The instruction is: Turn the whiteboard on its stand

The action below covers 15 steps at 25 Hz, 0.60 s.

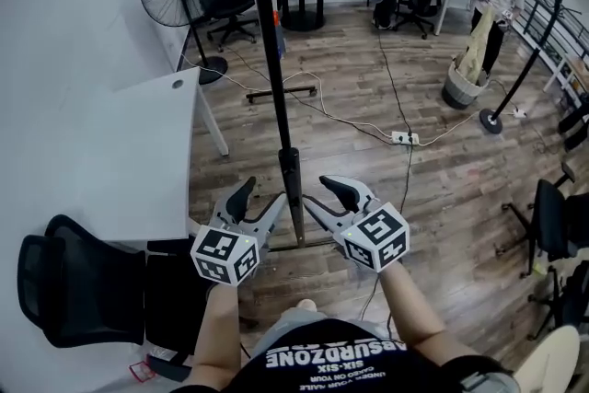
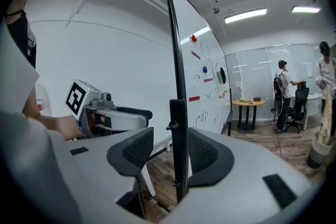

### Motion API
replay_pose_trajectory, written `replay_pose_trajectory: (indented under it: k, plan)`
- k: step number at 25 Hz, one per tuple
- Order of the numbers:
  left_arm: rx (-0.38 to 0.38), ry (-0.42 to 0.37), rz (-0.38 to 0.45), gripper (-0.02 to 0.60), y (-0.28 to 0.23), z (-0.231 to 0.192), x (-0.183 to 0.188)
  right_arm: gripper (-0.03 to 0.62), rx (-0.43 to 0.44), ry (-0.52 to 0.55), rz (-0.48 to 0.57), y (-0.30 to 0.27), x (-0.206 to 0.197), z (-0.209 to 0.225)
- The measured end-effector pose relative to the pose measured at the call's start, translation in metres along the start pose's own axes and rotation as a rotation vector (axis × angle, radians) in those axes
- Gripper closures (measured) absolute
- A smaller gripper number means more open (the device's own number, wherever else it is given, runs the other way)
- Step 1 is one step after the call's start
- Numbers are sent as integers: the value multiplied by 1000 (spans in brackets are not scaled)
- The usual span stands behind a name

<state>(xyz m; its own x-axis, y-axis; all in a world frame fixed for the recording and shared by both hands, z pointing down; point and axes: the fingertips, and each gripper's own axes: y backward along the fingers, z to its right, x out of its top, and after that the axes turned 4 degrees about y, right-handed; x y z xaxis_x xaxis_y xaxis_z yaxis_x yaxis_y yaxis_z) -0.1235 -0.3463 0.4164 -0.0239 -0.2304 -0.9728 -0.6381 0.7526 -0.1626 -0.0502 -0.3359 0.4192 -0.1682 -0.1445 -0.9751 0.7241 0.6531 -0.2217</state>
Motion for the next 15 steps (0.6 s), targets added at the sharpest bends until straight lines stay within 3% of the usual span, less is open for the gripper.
replay_pose_trajectory:
  k: [15]
  plan:
    - [-117, -44, -98, 322, -42, -16, -23, 413, -17, 84, -102, -45, -23, 22]
